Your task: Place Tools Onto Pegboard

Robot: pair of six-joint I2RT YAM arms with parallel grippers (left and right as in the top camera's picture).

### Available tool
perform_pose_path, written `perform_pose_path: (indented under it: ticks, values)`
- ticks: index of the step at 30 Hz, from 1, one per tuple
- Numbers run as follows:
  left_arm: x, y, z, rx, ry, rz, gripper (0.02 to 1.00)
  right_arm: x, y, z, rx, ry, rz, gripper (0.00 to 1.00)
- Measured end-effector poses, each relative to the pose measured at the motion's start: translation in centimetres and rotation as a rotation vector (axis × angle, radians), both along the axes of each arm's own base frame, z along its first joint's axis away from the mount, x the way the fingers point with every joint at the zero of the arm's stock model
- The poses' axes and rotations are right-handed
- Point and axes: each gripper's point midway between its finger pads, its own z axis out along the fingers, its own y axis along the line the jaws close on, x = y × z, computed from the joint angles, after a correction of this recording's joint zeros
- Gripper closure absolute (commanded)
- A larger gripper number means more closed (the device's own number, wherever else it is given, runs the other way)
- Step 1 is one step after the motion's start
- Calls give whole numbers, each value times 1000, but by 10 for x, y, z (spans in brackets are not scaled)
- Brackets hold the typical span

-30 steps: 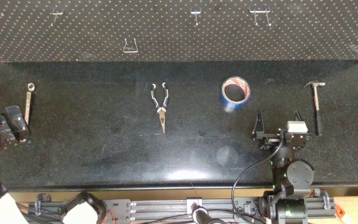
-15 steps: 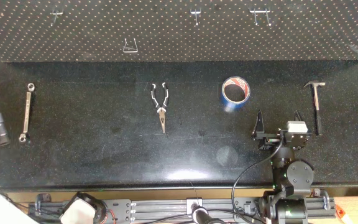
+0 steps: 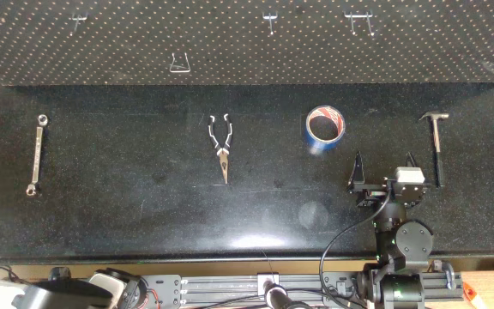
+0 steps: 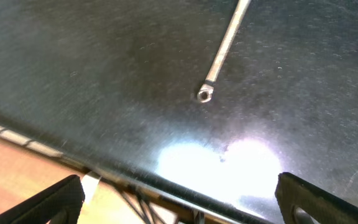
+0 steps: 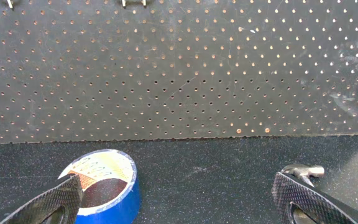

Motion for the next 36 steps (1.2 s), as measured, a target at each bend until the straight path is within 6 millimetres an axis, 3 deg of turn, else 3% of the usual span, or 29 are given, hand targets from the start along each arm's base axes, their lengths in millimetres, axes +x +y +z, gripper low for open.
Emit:
perform_pose_path:
  ticks: [9, 15, 18, 23, 27, 31, 36]
  values:
    - [2, 14, -21, 3, -6, -200, 25, 0, 0, 0, 0, 0, 0, 1]
    - [27, 23, -16, 71, -130, -330, 23, 0, 0, 0, 0, 0, 0, 3]
    - [33, 21, -21, 36, -161, -347, 25, 0, 0, 0, 0, 0, 0, 1]
    - [47, 38, -41, 14, -204, -368, 23, 0, 0, 0, 0, 0, 0, 1]
    - [67, 37, -65, -38, -206, -417, 25, 0, 0, 0, 0, 0, 0, 3]
    - [99, 23, -89, -72, -178, -520, 25, 0, 0, 0, 0, 0, 0, 1]
    - [135, 15, -103, -59, -174, -576, 25, 0, 0, 0, 0, 0, 0, 1]
